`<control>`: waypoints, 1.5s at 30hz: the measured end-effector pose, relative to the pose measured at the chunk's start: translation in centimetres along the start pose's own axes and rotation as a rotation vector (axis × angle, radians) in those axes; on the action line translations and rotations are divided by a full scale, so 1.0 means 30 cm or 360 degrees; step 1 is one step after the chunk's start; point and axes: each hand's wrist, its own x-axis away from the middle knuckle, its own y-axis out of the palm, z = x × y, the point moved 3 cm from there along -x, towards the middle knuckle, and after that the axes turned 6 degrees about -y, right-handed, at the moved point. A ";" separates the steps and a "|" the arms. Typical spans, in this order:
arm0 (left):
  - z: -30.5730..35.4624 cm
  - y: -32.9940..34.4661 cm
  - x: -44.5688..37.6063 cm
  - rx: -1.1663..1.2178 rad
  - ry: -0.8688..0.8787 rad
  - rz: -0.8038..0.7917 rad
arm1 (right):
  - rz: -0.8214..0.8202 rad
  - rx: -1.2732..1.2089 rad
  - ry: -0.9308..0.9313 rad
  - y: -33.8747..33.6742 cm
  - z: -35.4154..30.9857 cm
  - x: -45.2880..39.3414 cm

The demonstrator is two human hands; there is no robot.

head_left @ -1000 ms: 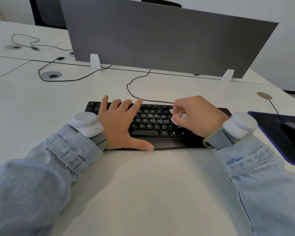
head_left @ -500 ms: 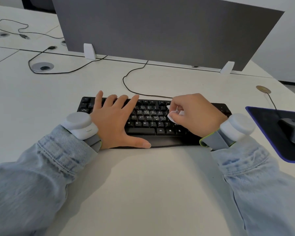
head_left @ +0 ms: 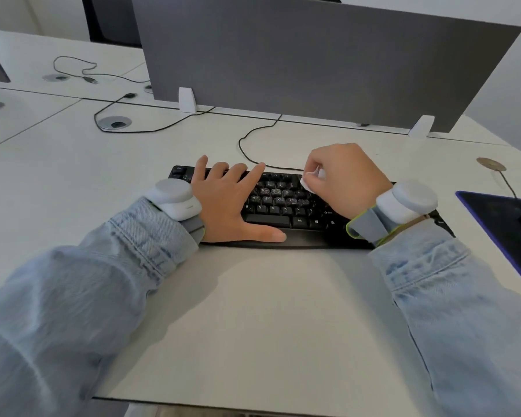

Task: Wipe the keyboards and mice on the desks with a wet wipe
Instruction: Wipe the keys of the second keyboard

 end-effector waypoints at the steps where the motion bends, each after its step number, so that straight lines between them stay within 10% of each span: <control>1: 0.000 0.001 0.000 0.0011 0.0001 -0.0005 | -0.0003 -0.0025 -0.0038 0.002 -0.017 0.000; 45: -0.010 0.001 0.000 0.0066 -0.0005 -0.0089 | -0.0364 -0.0172 -0.0146 -0.010 0.022 0.072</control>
